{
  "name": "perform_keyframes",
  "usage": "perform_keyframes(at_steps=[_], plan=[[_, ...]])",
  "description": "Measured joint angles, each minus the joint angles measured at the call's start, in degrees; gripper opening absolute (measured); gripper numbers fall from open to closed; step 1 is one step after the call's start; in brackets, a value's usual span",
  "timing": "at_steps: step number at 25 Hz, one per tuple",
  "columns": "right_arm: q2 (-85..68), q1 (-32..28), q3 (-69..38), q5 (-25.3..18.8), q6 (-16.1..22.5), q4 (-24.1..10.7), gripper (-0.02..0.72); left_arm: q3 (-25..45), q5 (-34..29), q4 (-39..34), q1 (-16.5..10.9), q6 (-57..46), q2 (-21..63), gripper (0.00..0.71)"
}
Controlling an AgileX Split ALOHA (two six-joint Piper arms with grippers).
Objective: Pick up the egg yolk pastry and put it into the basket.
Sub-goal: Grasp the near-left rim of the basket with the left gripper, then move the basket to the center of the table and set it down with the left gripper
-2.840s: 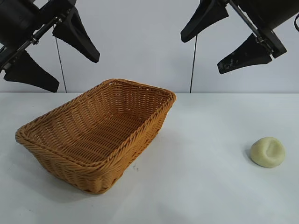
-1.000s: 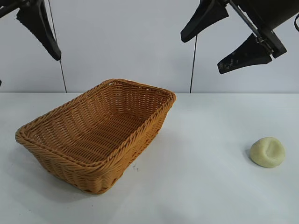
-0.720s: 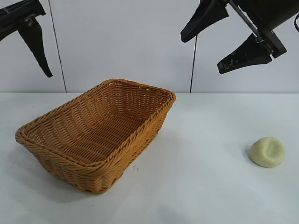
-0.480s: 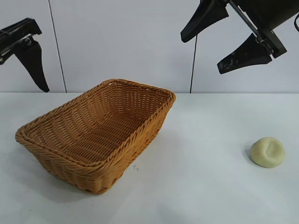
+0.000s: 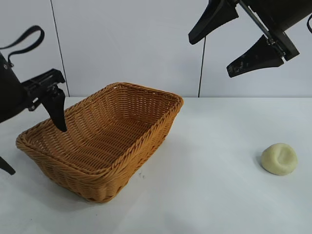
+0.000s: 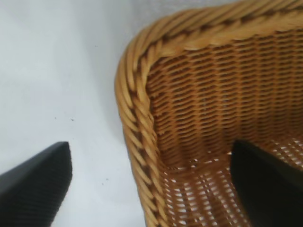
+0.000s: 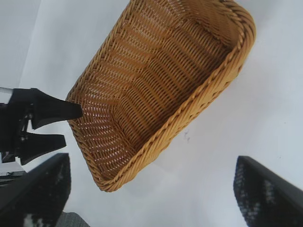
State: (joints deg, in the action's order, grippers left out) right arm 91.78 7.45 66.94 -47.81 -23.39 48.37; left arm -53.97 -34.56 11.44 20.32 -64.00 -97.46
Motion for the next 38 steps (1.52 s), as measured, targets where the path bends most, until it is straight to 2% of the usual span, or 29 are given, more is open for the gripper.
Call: perform_keyframes(at_steps=[6, 10, 12, 13, 18, 23, 29, 35, 38], plan=[[0.0, 0.0, 0.0, 0.0, 0.0, 0.0, 0.642, 0.0, 2.47, 5.18, 0.0, 0.12, -6.63, 0.697], [0.0, 0.0, 0.0, 0.0, 0.0, 0.0, 0.642, 0.06, 2.95, 6.11, 0.0, 0.16, -7.42, 0.655], [0.0, 0.0, 0.0, 0.0, 0.0, 0.0, 0.642, 0.06, 3.12, 6.25, 0.0, 0.16, -7.49, 0.58], [0.0, 0.0, 0.0, 0.0, 0.0, 0.0, 0.642, 0.06, 3.13, 6.31, 0.0, 0.16, -7.6, 0.486], [0.0, 0.0, 0.0, 0.0, 0.0, 0.0, 0.642, 0.06, 3.3, 6.53, 0.0, 0.23, -7.6, 0.154], [0.0, 0.0, 0.0, 0.0, 0.0, 0.0, 0.642, -0.1, 3.4, 6.8, 0.0, 1.29, -7.6, 0.144], [0.0, 0.0, 0.0, 0.0, 0.0, 0.0, 0.642, -5.32, -2.09, 6.75, -0.77, 5.45, -7.61, 0.144], [0.0, 0.0, 0.0, 0.0, 0.0, 0.0, 0.642, -14.26, -9.8, 6.57, -5.4, 17.65, -8.68, 0.144], [0.0, 0.0, 0.0, 0.0, 0.0, 0.0, 0.642, -18.61, -14.04, 6.4, -6.49, 25.16, -11.21, 0.144]])
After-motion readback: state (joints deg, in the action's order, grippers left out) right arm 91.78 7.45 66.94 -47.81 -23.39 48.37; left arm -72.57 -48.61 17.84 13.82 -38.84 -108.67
